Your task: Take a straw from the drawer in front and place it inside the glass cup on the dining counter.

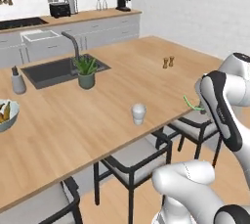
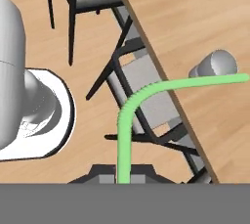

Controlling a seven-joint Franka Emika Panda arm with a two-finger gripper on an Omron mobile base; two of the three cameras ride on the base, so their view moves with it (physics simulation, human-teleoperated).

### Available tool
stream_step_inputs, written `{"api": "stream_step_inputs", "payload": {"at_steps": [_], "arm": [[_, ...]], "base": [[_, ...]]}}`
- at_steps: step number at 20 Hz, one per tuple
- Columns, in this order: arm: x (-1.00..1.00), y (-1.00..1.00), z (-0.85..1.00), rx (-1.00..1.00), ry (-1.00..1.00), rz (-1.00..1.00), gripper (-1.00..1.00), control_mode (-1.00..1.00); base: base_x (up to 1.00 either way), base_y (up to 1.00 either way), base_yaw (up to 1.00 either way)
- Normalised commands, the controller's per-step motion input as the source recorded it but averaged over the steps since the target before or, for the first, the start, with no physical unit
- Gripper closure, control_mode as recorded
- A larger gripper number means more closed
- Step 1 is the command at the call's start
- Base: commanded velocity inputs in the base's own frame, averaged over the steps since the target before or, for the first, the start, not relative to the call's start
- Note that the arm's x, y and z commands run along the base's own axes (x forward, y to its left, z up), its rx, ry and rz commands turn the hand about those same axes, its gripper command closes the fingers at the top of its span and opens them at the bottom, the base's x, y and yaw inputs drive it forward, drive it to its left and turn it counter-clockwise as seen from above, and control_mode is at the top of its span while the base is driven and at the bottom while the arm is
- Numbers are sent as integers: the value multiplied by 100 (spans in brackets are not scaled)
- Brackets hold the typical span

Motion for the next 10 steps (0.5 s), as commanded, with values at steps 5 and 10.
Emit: {"api": "stream_step_inputs", "payload": {"at_steps": [5,10], "arm": [[0,0,0,0,0,0,100,100],[0,0,0,0,0,0,100,100]], "base": [[59,-2,43],[42,-16,47]]}}
